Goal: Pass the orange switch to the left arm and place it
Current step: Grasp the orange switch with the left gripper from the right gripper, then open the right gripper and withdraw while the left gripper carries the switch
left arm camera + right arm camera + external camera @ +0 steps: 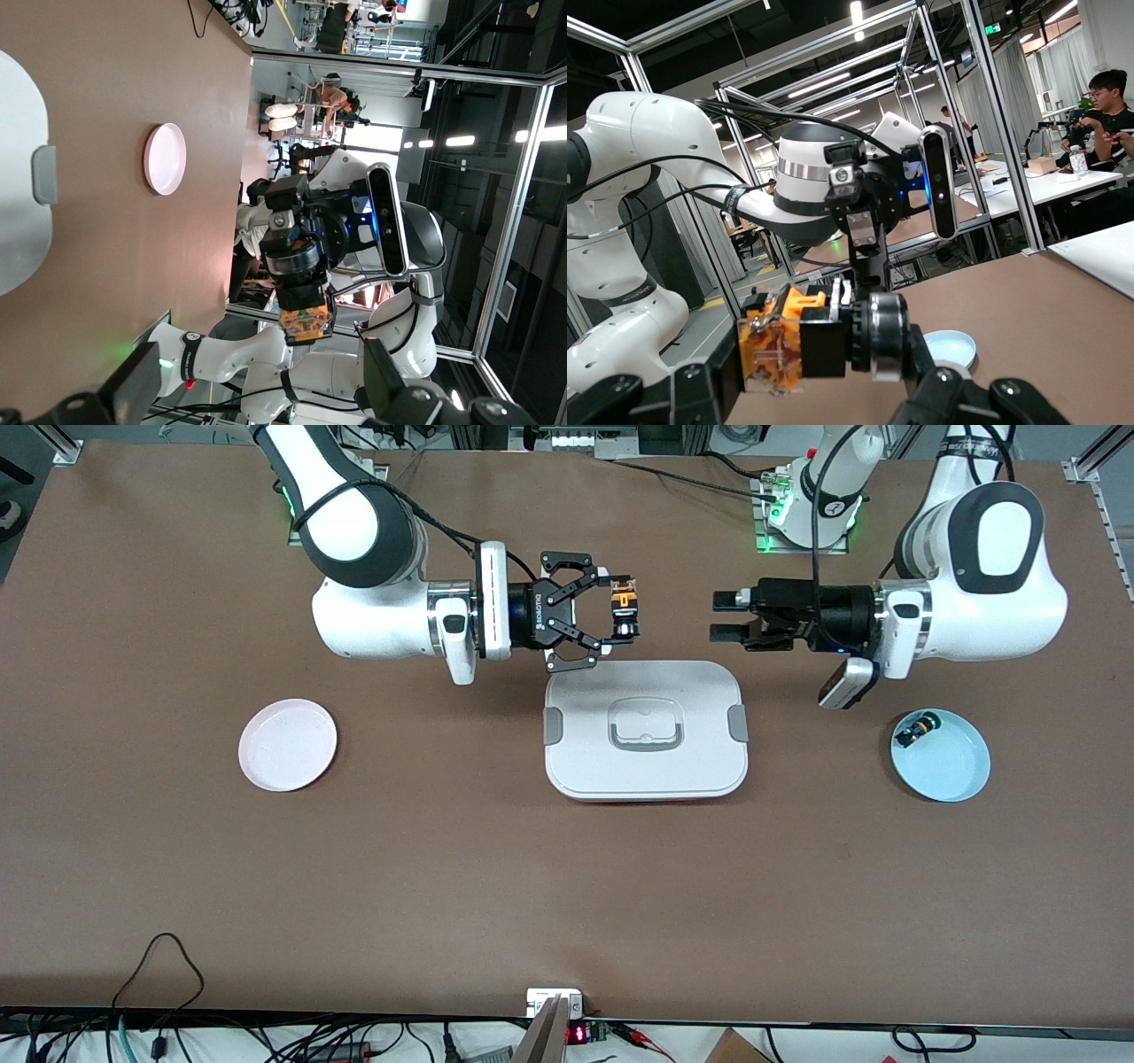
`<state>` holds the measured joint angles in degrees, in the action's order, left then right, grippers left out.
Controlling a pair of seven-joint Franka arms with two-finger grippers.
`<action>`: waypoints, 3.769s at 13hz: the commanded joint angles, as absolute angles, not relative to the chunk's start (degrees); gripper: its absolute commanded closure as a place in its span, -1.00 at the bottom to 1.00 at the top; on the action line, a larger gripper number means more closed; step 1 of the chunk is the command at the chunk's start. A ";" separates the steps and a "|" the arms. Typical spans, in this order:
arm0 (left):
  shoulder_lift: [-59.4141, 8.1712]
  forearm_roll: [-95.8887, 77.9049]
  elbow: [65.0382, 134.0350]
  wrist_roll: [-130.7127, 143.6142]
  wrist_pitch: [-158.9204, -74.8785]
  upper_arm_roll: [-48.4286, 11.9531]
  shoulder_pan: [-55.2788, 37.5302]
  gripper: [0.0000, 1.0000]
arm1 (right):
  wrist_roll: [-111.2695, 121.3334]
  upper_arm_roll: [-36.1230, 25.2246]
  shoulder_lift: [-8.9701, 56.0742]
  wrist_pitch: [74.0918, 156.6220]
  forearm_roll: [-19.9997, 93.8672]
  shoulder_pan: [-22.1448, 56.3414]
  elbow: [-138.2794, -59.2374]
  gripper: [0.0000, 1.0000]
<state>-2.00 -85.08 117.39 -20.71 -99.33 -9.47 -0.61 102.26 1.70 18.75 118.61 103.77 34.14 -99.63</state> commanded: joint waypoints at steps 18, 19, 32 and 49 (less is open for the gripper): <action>1.49 -95.98 122.78 -20.30 -110.57 -19.51 -0.53 0.39 | 103.36 1.32 17.67 122.08 102.48 36.47 -101.34 0.94; 1.49 -95.98 122.78 -20.30 -110.57 -19.51 -0.44 0.45 | 103.36 1.32 17.67 121.99 102.48 36.47 -101.34 0.94; 0.97 -92.21 121.73 -20.57 -107.23 -18.99 0.70 0.49 | 104.33 1.32 15.65 123.05 103.10 34.55 -105.63 -1.00; -8.43 -1.98 97.12 -38.81 -92.54 -18.72 5.45 0.48 | 52.97 0.79 8.18 108.02 61.04 10.02 -114.79 -1.00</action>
